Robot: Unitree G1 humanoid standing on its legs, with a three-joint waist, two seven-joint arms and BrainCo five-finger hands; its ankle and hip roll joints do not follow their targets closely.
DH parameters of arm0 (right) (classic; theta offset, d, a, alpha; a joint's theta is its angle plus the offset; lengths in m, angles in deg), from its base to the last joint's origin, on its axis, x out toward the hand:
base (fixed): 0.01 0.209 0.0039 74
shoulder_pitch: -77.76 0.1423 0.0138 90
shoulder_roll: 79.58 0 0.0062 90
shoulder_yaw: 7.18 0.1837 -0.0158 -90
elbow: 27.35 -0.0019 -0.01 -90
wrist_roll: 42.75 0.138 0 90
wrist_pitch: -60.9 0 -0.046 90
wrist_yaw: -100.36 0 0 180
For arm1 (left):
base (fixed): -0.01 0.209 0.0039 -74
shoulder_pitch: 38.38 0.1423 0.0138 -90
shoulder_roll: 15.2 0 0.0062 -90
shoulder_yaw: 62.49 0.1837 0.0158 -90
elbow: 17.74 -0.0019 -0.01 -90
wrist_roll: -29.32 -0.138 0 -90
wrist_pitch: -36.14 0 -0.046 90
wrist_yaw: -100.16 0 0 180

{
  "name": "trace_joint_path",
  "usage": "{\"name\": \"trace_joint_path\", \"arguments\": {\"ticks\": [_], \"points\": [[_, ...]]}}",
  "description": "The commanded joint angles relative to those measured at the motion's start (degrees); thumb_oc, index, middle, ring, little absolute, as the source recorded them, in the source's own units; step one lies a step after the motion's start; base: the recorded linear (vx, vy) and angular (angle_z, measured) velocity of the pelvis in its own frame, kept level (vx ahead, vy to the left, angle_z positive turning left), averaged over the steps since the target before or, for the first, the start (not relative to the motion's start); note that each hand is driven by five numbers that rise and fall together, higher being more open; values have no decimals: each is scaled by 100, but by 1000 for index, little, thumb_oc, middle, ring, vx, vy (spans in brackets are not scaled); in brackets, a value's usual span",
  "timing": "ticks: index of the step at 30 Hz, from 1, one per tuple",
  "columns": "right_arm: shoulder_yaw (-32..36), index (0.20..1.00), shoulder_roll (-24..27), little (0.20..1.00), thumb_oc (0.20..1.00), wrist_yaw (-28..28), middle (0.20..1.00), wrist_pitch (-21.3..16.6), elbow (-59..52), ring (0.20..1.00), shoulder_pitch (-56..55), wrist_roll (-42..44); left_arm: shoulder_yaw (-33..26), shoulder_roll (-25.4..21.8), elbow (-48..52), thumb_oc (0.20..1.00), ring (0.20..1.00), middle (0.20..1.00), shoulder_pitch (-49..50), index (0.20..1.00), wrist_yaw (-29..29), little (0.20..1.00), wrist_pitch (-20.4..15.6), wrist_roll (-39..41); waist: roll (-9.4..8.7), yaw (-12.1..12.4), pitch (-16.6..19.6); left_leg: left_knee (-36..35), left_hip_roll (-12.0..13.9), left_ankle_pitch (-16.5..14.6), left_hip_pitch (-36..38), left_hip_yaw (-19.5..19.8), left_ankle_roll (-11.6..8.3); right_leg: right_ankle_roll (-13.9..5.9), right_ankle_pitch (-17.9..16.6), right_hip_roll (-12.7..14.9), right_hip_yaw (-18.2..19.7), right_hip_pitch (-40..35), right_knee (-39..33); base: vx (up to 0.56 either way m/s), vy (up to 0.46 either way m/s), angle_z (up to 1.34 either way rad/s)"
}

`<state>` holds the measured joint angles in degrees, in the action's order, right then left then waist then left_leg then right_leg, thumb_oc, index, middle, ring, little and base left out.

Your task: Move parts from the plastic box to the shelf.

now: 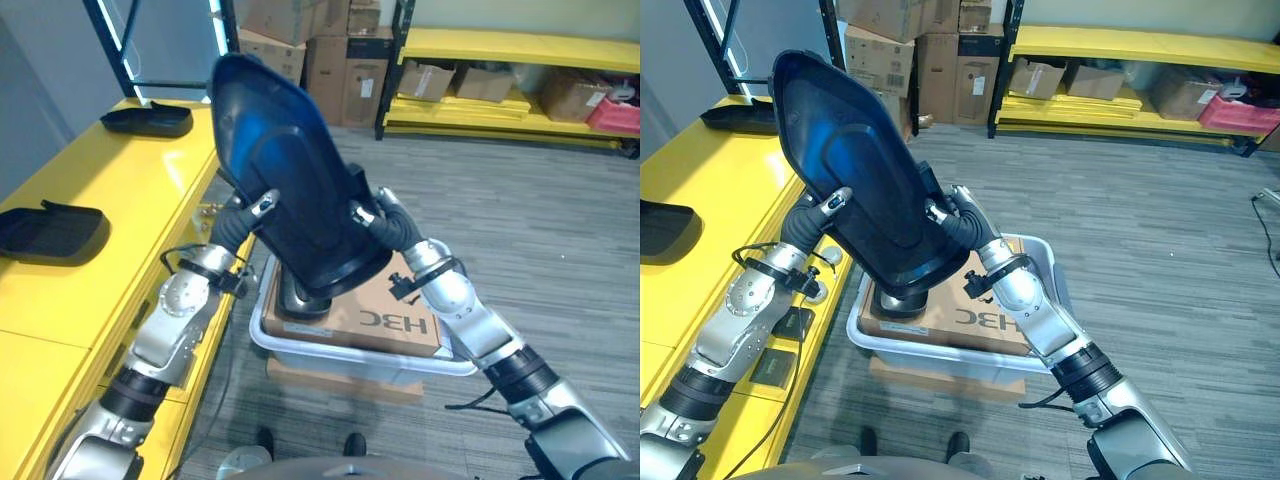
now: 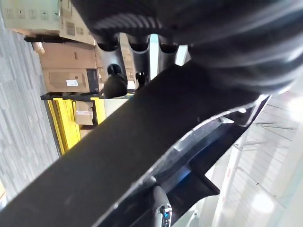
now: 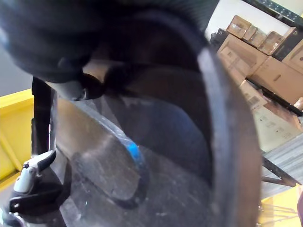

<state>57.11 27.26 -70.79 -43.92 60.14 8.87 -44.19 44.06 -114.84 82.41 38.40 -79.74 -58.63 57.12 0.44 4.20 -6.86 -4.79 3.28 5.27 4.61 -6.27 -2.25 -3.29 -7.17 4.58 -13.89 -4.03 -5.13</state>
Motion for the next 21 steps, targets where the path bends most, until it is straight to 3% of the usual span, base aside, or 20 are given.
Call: {"name": "trace_joint_path", "arguments": {"ticks": [1, 2, 3, 5, 9, 13, 21], "points": [[-662, 608, -717, 608, 608, -544, 608, -757, -967, 608, 267, 573, 356, 232, 192, 200, 200, 200, -579, 200, -150, 200, -978, -200, -183, 186, 9, -21, -6, -440, 185, 192, 33, -298, 511, 286, -421, -504, 13, -9, -28, 7], [-661, 752, -730, 752, 752, -534, 752, -763, -967, 752, 249, 594, 336, 227, 204, 200, 200, 200, -552, 200, -191, 200, -1000, -272, -183, 190, 9, -21, -7, -439, 184, 195, 33, -296, 513, 287, -423, -504, 13, -9, -22, 10], [-616, 1000, -791, 1000, 1000, -546, 1000, -752, -977, 1000, 123, 744, 192, 161, 243, 200, 200, 200, -406, 200, -400, 200, -1135, -579, -173, 242, -10, -21, -7, -429, 175, 219, 25, -292, 516, 290, -451, -512, 13, -9, -20, 11], [-578, 1000, -827, 1000, 1000, -620, 1000, -745, -981, 1000, 35, 878, 56, 115, 294, 200, 200, 200, -282, 200, -614, 200, -1195, -748, -165, 279, -26, -21, -8, -417, 164, 249, 25, -285, 522, 293, -466, -520, 13, -11, -20, 7], [-485, 1000, -904, 1000, 1000, -822, 1000, -789, -995, 1000, -175, 1526, -419, -103, 300, 200, 200, 200, 81, 200, -1324, 200, -1220, -1819, -122, 405, -69, -21, -17, -370, 121, 362, 20, -256, 554, 298, -536, -554, 21, -13, -27, 9], [-252, 1000, -1052, 1000, 1000, -613, 1000, -833, -1015, 1000, -444, 2046, -893, -327, 94, 200, 200, 200, 489, 200, -1795, 200, -1161, -2613, -80, 482, -78, -21, -3, -330, 70, 412, -11, -242, 579, 278, -567, -559, 18, -12, -25, 13], [368, 1000, -917, 1000, 1000, -1180, 1000, -891, -834, 1000, -1314, 2260, -1886, -516, -503, 200, 200, 200, 1165, 200, -2978, 200, -1720, -3240, 1, 421, -54, -21, 52, -206, -73, 410, -89, -215, 650, 270, -614, -521, 67, -5, 1, 4]]}}
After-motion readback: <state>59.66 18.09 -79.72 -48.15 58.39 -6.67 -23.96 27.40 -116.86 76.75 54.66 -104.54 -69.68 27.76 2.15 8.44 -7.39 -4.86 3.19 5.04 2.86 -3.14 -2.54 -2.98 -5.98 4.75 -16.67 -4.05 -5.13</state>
